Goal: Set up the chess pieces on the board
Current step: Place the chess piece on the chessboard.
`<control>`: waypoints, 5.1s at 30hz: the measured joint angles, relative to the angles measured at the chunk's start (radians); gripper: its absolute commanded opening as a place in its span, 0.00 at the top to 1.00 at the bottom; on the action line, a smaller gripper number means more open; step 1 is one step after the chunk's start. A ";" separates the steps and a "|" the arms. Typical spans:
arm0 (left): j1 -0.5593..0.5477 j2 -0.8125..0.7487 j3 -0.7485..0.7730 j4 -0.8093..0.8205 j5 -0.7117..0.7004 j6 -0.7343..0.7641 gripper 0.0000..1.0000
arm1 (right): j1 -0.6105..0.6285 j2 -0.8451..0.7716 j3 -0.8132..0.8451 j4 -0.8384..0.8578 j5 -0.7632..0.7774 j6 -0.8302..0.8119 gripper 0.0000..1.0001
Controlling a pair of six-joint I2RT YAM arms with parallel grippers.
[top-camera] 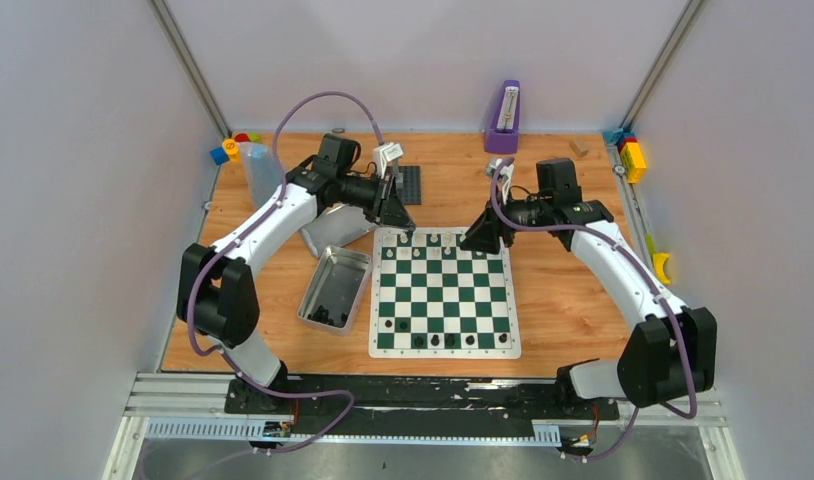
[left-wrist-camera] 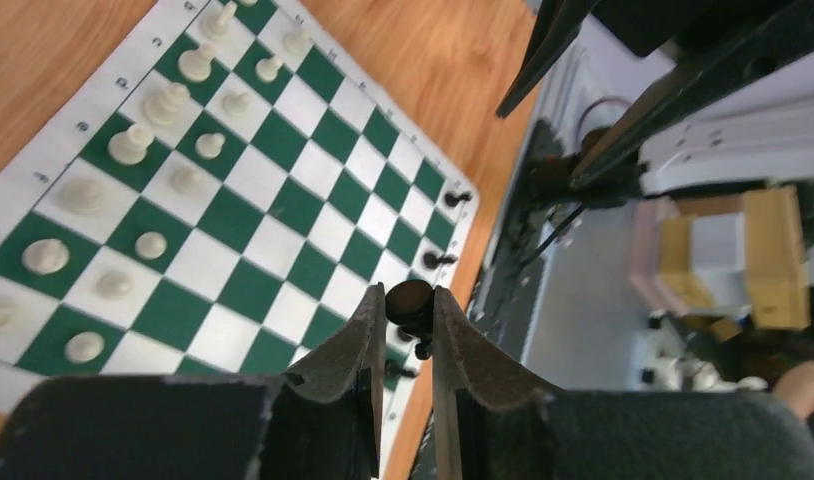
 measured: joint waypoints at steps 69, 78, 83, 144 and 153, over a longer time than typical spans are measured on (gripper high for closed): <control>-0.008 0.090 -0.241 0.833 -0.228 -1.055 0.87 | 0.044 0.492 0.152 0.796 -0.161 1.104 0.70; -0.012 0.091 -0.241 0.835 -0.235 -1.054 0.83 | 0.053 0.504 0.155 0.796 -0.158 1.105 0.76; -0.013 0.091 -0.241 0.845 -0.237 -1.054 0.82 | 0.053 0.505 0.157 0.795 -0.149 1.106 0.85; 0.113 -0.232 0.043 -0.229 -0.649 0.217 0.00 | 0.519 0.298 0.112 -0.789 0.908 -0.387 0.93; 0.117 -0.266 0.006 -0.228 -0.673 0.224 0.00 | 0.616 0.418 0.119 -0.807 1.005 -0.371 0.92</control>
